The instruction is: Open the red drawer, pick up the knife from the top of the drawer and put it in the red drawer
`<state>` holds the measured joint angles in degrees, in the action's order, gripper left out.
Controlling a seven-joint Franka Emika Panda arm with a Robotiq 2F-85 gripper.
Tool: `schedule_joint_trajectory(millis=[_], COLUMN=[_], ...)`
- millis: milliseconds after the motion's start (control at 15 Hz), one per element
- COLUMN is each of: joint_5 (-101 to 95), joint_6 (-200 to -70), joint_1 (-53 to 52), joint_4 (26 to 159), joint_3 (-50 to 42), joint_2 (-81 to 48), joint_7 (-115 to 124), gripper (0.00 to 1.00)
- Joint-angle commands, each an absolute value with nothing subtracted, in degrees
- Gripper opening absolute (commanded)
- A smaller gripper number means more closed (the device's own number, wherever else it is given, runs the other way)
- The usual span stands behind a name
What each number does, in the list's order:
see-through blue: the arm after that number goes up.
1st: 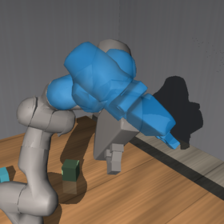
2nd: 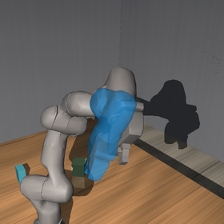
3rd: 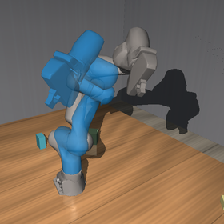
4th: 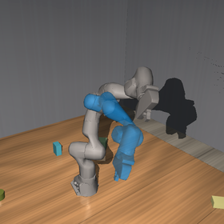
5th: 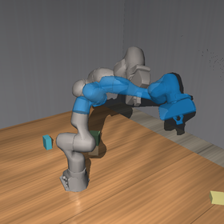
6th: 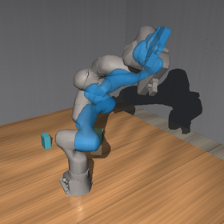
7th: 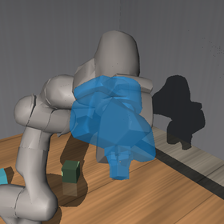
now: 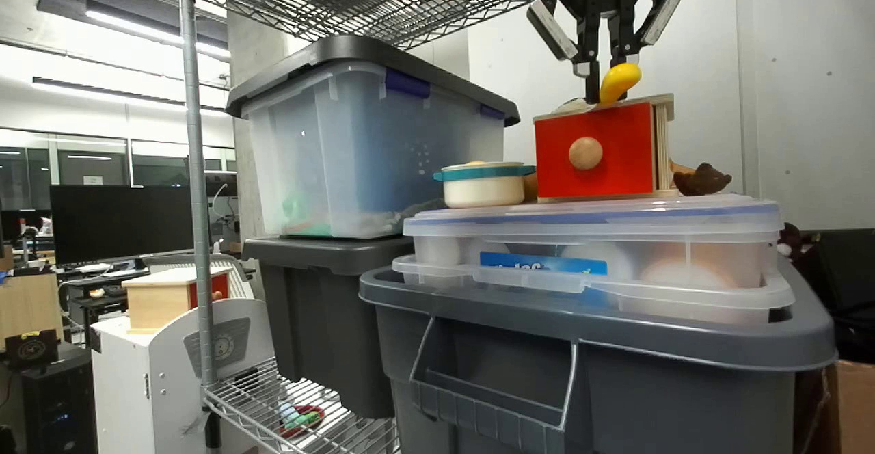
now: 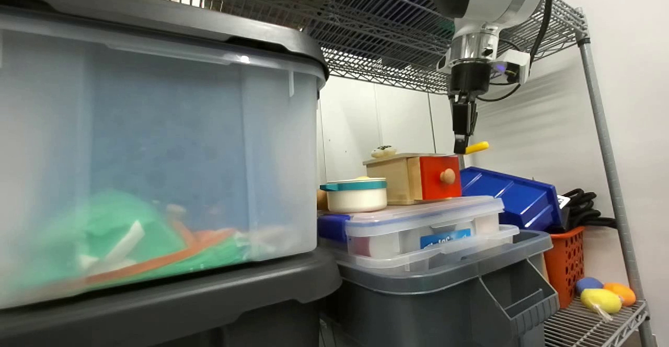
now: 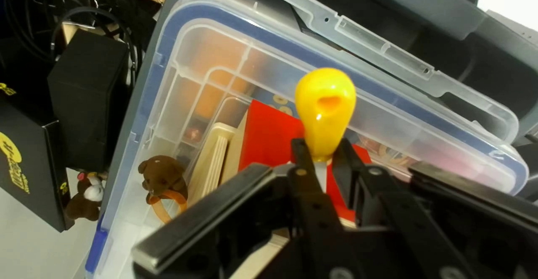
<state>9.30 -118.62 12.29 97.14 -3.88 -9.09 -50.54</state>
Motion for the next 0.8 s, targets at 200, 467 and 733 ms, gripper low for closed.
schedule_joint_trajectory(millis=[200,467,733], joint_5=[10.15,10.23,9.95], joint_6=[-117.57,-117.84,-118.13], joint_1=[12.14,12.13,11.94], joint_4=[96.42,97.09,98.41], joint_3=[-4.38,-4.39,-4.36], joint_2=[-9.08,-8.86,-7.79], joint_7=[-52.88,-52.93,-52.57], gripper=[0.05,0.05,0.05])
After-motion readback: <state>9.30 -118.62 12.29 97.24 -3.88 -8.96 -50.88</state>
